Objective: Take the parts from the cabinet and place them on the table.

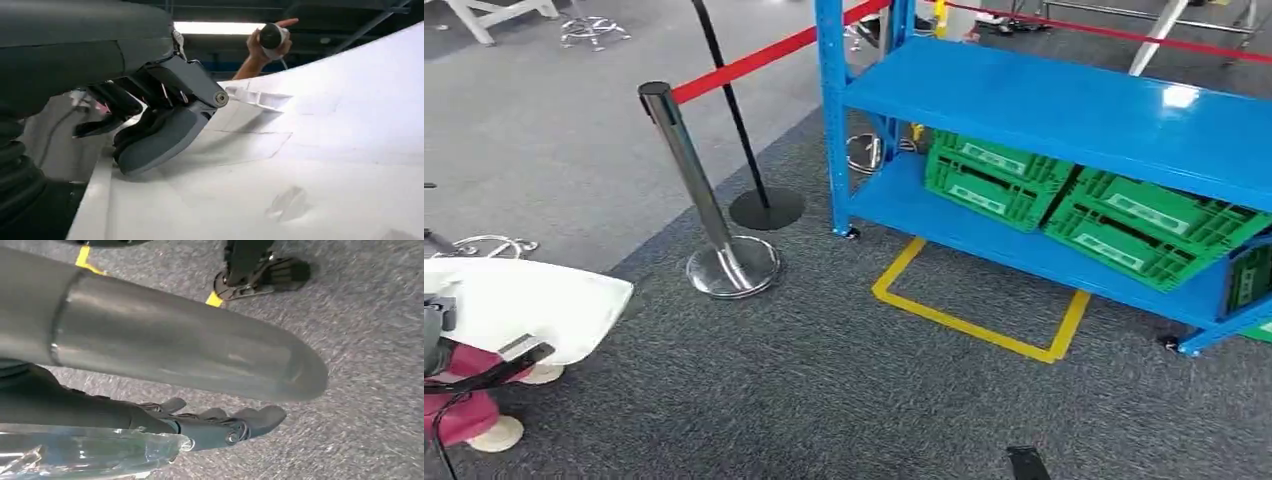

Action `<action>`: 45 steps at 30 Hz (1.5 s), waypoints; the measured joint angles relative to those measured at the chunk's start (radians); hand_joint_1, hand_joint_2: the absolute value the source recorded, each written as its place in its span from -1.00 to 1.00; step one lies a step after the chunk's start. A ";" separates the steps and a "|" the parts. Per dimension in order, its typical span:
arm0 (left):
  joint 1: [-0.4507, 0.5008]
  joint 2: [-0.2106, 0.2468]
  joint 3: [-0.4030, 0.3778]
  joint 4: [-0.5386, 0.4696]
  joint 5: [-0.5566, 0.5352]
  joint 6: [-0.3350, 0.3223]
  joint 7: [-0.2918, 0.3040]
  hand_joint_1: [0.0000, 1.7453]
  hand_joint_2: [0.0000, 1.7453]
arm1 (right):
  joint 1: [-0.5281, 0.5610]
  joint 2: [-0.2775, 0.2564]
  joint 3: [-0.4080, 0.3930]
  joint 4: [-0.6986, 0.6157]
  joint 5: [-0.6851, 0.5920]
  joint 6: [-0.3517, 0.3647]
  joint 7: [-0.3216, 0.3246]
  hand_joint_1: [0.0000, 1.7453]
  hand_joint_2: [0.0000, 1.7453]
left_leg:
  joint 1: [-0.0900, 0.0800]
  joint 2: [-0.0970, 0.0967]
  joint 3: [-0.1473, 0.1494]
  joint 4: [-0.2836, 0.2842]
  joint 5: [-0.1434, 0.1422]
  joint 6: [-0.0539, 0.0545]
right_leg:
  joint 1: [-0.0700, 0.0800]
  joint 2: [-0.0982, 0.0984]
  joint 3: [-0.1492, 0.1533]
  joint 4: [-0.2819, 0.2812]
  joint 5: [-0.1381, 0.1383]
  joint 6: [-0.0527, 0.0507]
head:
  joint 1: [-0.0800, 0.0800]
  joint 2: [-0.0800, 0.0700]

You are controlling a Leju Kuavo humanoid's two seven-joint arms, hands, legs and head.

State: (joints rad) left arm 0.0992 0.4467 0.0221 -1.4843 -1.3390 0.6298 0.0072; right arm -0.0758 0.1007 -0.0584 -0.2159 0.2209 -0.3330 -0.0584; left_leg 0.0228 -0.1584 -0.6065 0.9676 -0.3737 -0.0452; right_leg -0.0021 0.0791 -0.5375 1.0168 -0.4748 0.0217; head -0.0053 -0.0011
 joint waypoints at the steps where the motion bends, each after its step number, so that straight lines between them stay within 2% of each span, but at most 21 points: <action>1: 0.002 0.002 0.000 0.000 0.000 0.000 0.000 1.00 1.00 | -0.001 0.002 0.000 0.000 0.000 0.000 0.000 -1.00 -1.00 | 0.000 0.016 -0.005 0.004 -0.003 -0.002 | -0.007 -0.017 0.000 -0.009 0.007 -0.011 | 0.000 0.000; 2: -0.001 0.003 0.000 0.000 0.000 0.000 0.000 1.00 1.00 | -0.002 0.000 0.000 0.000 0.001 0.000 -0.001 -1.00 -1.00 | -0.007 0.091 -0.019 0.032 -0.028 -0.004 | -0.005 -0.033 -0.001 -0.011 0.011 -0.020 | -0.005 0.000; 3: -0.008 0.005 0.000 0.000 0.000 0.000 0.000 1.00 1.00 | -0.001 0.000 0.000 0.000 0.001 0.000 -0.001 -1.00 -1.00 | -0.008 0.127 -0.050 0.096 -0.071 -0.009 | -0.002 -0.049 -0.004 -0.012 0.013 -0.024 | -0.011 0.000; 5: -0.010 0.004 -0.002 0.000 0.000 -0.001 0.000 1.00 1.00 | 0.002 0.000 0.000 0.000 0.001 0.001 -0.001 -1.00 -1.00 | -0.006 0.148 -0.123 0.263 -0.150 -0.014 | 0.002 -0.081 -0.012 -0.011 0.015 -0.027 | -0.010 0.000; 7: -0.008 0.003 -0.003 0.000 0.000 -0.002 0.000 1.00 1.00 | 0.005 0.000 0.000 0.000 0.001 0.001 -0.001 -1.00 -1.00 | -0.006 0.148 -0.146 0.329 -0.163 -0.016 | 0.003 -0.113 -0.019 -0.011 0.017 -0.027 | -0.010 0.000; 10: -0.009 0.005 -0.003 0.000 0.001 -0.005 -0.003 1.00 1.00 | 0.002 0.000 0.000 0.000 0.002 0.001 -0.001 -1.00 -1.00 | -0.008 0.176 -0.007 0.112 -0.063 -0.010 | 0.003 -0.157 -0.018 -0.011 0.018 -0.024 | -0.010 0.000; 12: -0.020 0.006 -0.003 0.000 0.000 -0.008 -0.005 1.00 1.00 | -0.001 0.000 0.000 0.000 0.003 0.001 -0.002 -1.00 -1.00 | -0.024 0.261 0.056 0.001 -0.055 0.005 | 0.015 -0.179 -0.018 -0.004 0.013 -0.012 | -0.012 0.000; 16: -0.018 0.008 -0.003 0.001 0.001 -0.009 -0.009 1.00 1.00 | -0.006 0.000 0.000 0.000 0.003 0.002 -0.002 -1.00 -1.00 | -0.021 0.202 0.039 -0.001 -0.038 0.036 | 0.013 -0.221 -0.012 -0.012 0.015 0.006 | -0.010 0.000; 18: -0.022 0.010 -0.003 0.001 0.001 -0.009 -0.009 1.00 1.00 | -0.007 0.000 0.000 0.000 0.003 0.002 -0.002 -1.00 -1.00 | -0.015 0.183 0.036 -0.002 -0.033 0.047 | 0.008 -0.111 -0.044 0.054 -0.036 0.018 | -0.008 0.000; 20: -0.027 0.007 -0.009 0.001 0.001 -0.010 -0.013 1.00 1.00 | -0.003 0.000 0.000 0.000 0.002 0.005 -0.002 -1.00 -1.00 | -0.015 0.156 0.029 -0.001 -0.029 0.052 | 0.008 -0.080 -0.125 0.236 -0.121 0.019 | -0.004 0.000; 22: -0.026 0.007 -0.014 0.002 0.001 -0.013 -0.014 1.00 1.00 | 0.003 0.000 0.000 0.000 0.002 0.005 -0.002 -1.00 -1.00 | -0.015 0.128 0.024 -0.001 -0.026 0.052 | 0.008 -0.079 -0.169 0.323 -0.139 0.019 | -0.005 0.000; 25: -0.028 0.007 -0.021 0.002 0.001 -0.014 -0.014 1.00 1.00 | 0.003 0.000 0.000 0.000 0.002 0.006 -0.005 -1.00 -1.00 | -0.009 0.081 0.025 0.000 -0.022 0.044 | 0.002 -0.061 -0.067 0.116 -0.018 0.017 | -0.005 0.000; 26: -0.030 0.007 -0.023 0.002 0.001 -0.014 -0.014 1.00 1.00 | 0.003 0.000 0.000 0.000 0.002 0.006 -0.005 -1.00 -1.00 | -0.008 0.068 0.024 0.002 -0.021 0.039 | -0.006 -0.019 -0.024 0.030 0.015 0.020 | -0.004 0.000; 27: -0.034 0.008 -0.024 0.002 0.001 -0.015 -0.014 1.00 1.00 | 0.004 0.000 0.000 0.000 0.001 0.006 -0.006 -1.00 -1.00 | -0.012 0.057 0.016 0.008 -0.020 0.032 | -0.011 0.019 -0.011 -0.004 -0.002 0.021 | -0.004 0.000; 31: -0.039 0.009 -0.029 0.005 0.000 -0.018 -0.014 1.00 1.00 | 0.006 0.002 0.000 0.000 -0.002 0.004 -0.014 -1.00 -1.00 | -0.003 0.008 -0.003 0.004 -0.001 0.008 | -0.009 -0.028 -0.009 0.000 0.006 -0.003 | -0.006 0.000; 33: -0.047 0.011 -0.030 0.007 0.000 -0.019 -0.014 1.00 1.00 | 0.005 0.001 -0.002 0.000 -0.003 0.000 -0.018 -1.00 -1.00 | -0.012 0.108 -0.028 0.053 -0.041 0.002 | -0.007 -0.052 -0.010 -0.004 0.011 -0.019 | -0.015 0.000; 34: -0.056 0.010 -0.032 0.008 0.000 -0.019 -0.014 1.00 1.00 | 0.006 0.001 -0.003 0.000 -0.004 -0.001 -0.019 -1.00 -1.00 | -0.012 0.133 -0.062 0.127 -0.083 -0.002 | -0.004 -0.065 -0.012 -0.004 0.011 -0.022 | -0.015 0.000; 37: -0.056 0.007 -0.042 0.014 0.000 -0.021 -0.014 1.00 1.00 | 0.012 0.001 -0.004 0.000 -0.005 0.000 -0.020 -1.00 -1.00 | -0.010 0.147 -0.160 0.341 -0.161 -0.005 | 0.000 -0.109 -0.018 -0.004 0.010 -0.025 | -0.015 0.000; 40: -0.057 0.008 -0.047 0.017 0.000 -0.022 -0.014 1.00 1.00 | 0.009 0.001 -0.004 0.000 -0.005 0.000 -0.020 -1.00 -1.00 | -0.009 0.163 -0.068 0.182 -0.070 -0.003 | 0.000 -0.148 -0.015 -0.004 0.009 -0.023 | -0.015 0.000; 42: -0.063 0.008 -0.048 0.017 0.000 -0.023 -0.014 1.00 1.00 | 0.008 0.000 -0.004 0.000 -0.005 0.000 -0.021 -1.00 -1.00 | -0.021 0.272 0.023 0.024 -0.041 -0.005 | 0.011 -0.169 -0.009 -0.001 0.001 -0.012 | -0.016 0.000; 45: -0.064 0.008 -0.052 0.019 0.000 -0.025 -0.014 1.00 1.00 | 0.007 0.000 -0.004 0.000 -0.006 0.000 -0.022 -1.00 -1.00 | -0.025 0.222 0.014 0.020 -0.038 0.023 | 0.014 -0.204 -0.003 -0.006 -0.003 -0.001 | -0.013 0.000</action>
State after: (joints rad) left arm 0.0354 0.4551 -0.0298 -1.4656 -1.3394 0.6050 -0.0072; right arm -0.0683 0.1011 -0.0626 -0.2159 0.2148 -0.3334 -0.0801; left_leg -0.0026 0.0640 -0.5927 0.9875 -0.4119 -0.0223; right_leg 0.0119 -0.1250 -0.5405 1.0104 -0.4778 0.0204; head -0.0179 -0.0011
